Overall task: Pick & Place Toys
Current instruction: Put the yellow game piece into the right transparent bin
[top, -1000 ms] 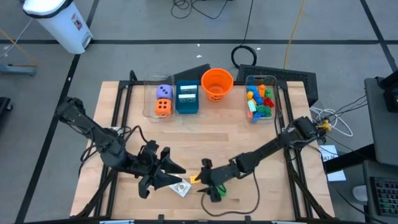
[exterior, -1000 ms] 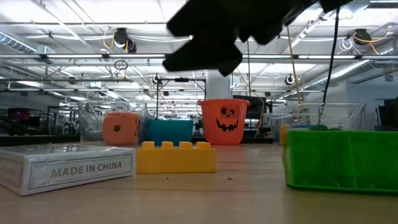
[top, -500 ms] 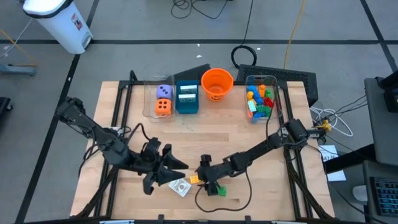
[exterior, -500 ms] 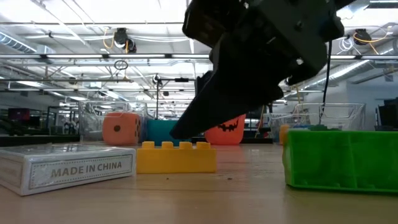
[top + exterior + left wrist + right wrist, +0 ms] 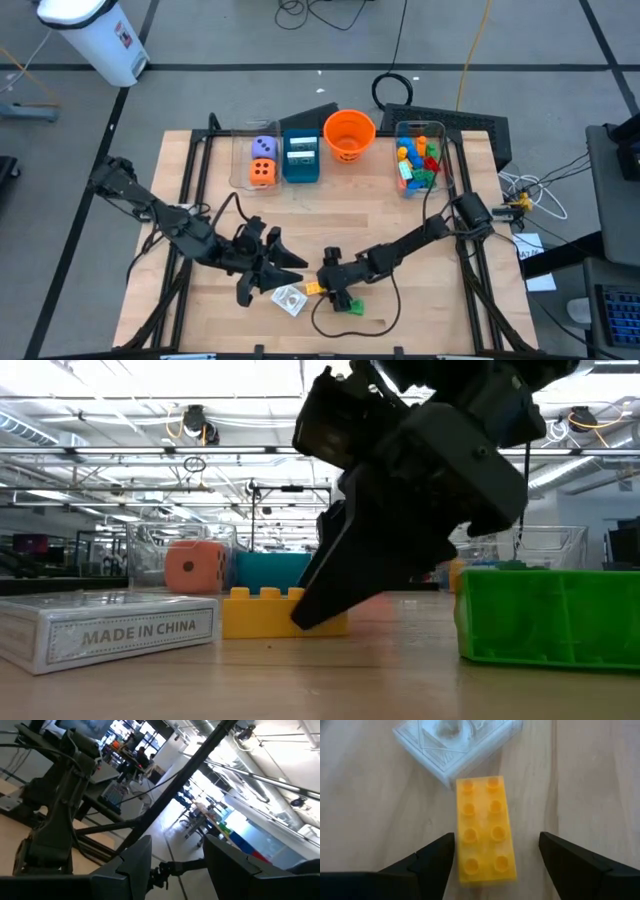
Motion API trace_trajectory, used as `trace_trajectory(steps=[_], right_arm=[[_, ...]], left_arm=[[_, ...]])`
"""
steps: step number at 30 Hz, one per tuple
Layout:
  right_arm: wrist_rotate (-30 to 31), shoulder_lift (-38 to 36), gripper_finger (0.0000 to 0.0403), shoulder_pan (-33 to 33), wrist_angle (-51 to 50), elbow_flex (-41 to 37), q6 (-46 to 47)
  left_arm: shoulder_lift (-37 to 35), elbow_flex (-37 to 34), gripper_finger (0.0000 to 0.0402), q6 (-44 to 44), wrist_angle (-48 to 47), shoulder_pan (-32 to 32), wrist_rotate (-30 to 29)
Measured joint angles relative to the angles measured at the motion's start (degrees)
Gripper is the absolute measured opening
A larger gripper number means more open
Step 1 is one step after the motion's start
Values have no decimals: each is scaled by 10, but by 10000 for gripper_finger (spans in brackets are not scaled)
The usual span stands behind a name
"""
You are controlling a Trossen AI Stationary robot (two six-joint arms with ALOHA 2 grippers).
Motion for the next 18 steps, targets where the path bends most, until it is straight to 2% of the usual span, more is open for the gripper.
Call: trace_trajectory(steps=[7,15,18], right_arm=[[-2,-1,232,-2,-1,0,3],[-1,-2,153,-9,-2,0,26],[-2,-24,138,-13,-20,-1,25]], left_arm=[[0,0,186,-14,-6,9,26],[0,0,186,-15,-6,10,28],[0,0,186,-15,-5,10,28]])
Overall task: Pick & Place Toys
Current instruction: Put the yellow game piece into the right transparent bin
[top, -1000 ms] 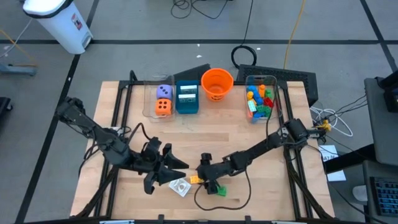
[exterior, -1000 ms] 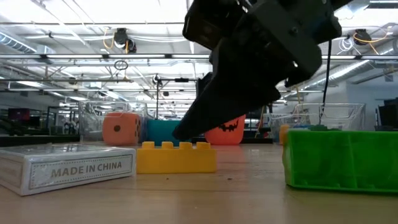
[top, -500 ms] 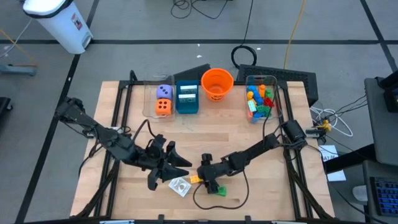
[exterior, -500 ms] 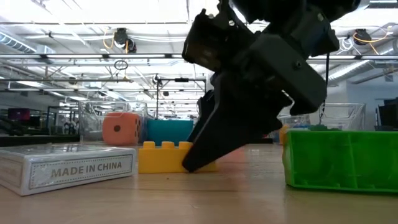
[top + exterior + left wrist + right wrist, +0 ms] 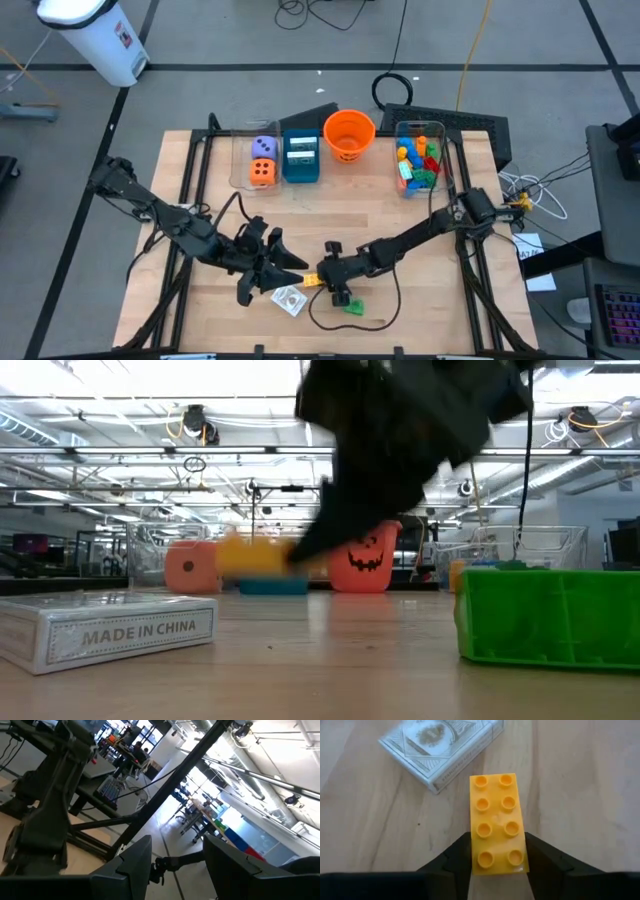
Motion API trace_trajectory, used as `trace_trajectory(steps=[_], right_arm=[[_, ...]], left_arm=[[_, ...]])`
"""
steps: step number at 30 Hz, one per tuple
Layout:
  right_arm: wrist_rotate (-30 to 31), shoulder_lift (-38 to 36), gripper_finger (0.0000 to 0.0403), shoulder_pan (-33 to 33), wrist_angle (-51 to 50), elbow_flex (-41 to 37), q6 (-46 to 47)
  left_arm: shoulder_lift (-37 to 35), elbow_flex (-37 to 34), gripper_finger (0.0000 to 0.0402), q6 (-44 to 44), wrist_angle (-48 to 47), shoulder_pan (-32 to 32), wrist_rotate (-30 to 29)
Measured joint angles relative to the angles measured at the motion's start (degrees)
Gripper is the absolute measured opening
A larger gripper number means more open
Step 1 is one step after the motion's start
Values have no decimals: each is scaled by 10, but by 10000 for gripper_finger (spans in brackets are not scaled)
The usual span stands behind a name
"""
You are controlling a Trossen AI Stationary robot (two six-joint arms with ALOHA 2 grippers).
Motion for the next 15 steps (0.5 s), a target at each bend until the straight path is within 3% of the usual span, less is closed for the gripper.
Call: trace_trajectory(steps=[4,9,15], right_arm=[[11,-58,138,-12,-25,1,-38],[84,-161,150,-37,-106,1,-72],[154,-295,140,-101,-243,1,-26]], left_arm=[[-1,0,186,3,-1,0,0],[-6,0,186,14,-2,1,0],[-27,0,186,43,-4,1,0]])
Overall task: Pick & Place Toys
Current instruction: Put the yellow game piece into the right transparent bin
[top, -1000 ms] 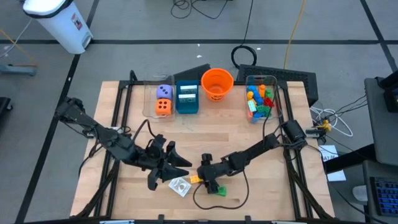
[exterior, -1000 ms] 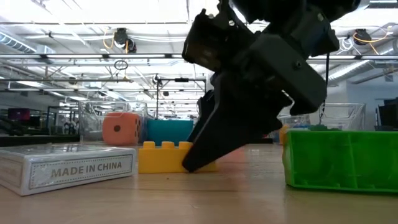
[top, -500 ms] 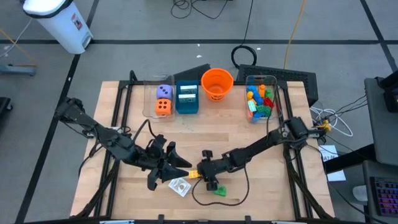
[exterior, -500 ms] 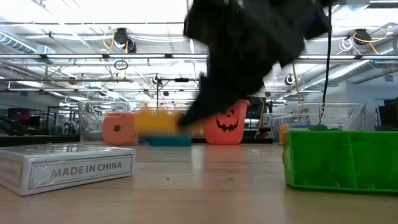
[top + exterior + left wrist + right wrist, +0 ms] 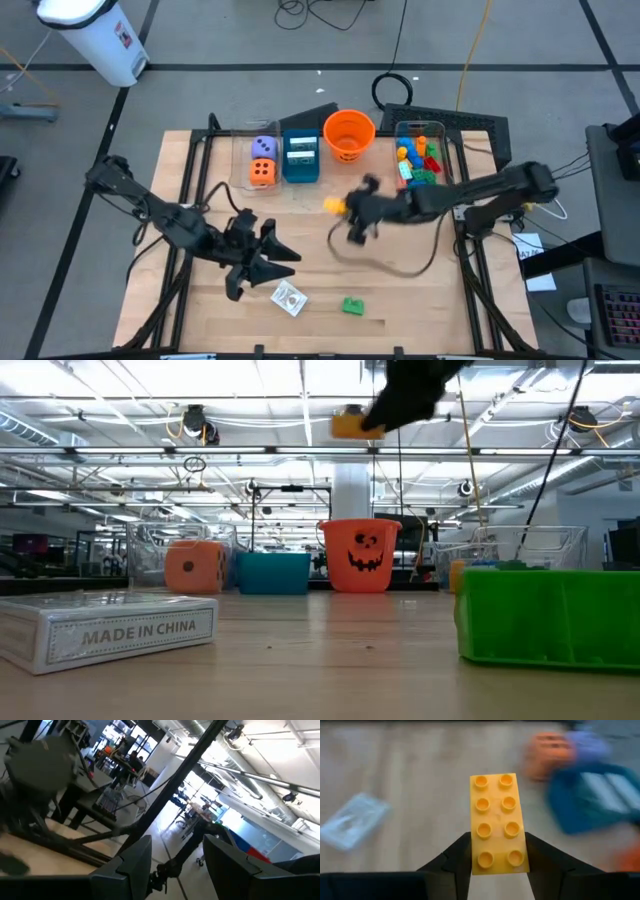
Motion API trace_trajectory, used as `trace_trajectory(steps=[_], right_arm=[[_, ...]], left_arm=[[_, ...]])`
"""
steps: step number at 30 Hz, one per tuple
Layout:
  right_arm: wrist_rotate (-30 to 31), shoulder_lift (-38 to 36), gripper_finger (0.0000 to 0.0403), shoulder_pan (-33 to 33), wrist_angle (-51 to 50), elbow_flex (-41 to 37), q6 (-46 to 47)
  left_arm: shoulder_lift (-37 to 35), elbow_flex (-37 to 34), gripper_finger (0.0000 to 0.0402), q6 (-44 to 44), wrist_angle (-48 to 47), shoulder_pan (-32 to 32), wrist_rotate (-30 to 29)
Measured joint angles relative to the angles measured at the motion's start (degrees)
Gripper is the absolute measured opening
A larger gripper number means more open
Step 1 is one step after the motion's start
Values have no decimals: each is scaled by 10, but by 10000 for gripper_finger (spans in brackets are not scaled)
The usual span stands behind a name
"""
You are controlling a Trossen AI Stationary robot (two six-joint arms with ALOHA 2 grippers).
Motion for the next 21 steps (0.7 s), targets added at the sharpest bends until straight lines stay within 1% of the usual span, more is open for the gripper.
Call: trace_trajectory(steps=[4,7,12,15,17,21], right_arm=[[47,-78,146,-51,-129,0,36],[69,-128,150,-88,-217,0,56],[99,-195,143,-151,-326,0,94],[104,-224,145,-191,-367,-1,121],[104,-243,149,-217,-377,-12,136],[103,-278,147,-267,-378,-66,168]], left_arm=[[-15,0,186,27,-9,0,0],[-30,0,186,40,-22,0,-5],[-47,0,186,52,-52,0,-10],[-54,0,186,53,-61,0,-11],[-54,0,186,53,-64,0,-11],[-53,0,186,54,-65,0,-11]])
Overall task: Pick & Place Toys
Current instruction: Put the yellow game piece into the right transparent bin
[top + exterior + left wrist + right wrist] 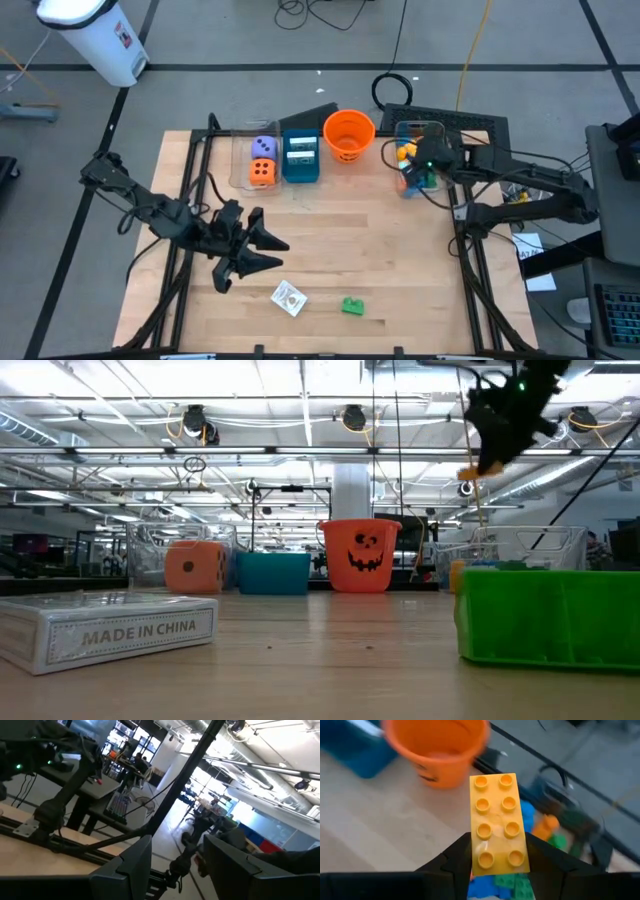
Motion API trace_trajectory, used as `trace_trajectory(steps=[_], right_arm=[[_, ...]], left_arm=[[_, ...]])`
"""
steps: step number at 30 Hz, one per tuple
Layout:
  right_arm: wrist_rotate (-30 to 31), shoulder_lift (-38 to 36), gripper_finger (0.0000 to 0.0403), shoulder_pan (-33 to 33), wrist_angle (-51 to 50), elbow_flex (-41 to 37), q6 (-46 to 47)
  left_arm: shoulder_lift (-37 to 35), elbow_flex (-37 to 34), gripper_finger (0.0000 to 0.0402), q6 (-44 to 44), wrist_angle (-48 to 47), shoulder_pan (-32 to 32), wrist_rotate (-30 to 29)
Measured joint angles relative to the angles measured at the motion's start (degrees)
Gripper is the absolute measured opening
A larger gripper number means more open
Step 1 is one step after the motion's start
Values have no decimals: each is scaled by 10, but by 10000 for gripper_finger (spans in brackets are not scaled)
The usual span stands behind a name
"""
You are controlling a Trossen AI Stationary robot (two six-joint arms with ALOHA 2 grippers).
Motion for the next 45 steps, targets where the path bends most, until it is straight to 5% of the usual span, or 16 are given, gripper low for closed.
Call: trace_trajectory(steps=[6,16,30,45], right_arm=[[-8,-41,146,-55,48,-114,56],[-110,-30,144,-136,202,-256,74],[-139,66,151,-182,284,-271,37],[-160,82,185,-200,309,-270,14]], left_arm=[[0,0,186,-1,0,0,0],[-4,0,186,3,-18,12,3],[-44,0,186,-22,-99,42,6],[-48,0,186,-20,-103,44,7]])
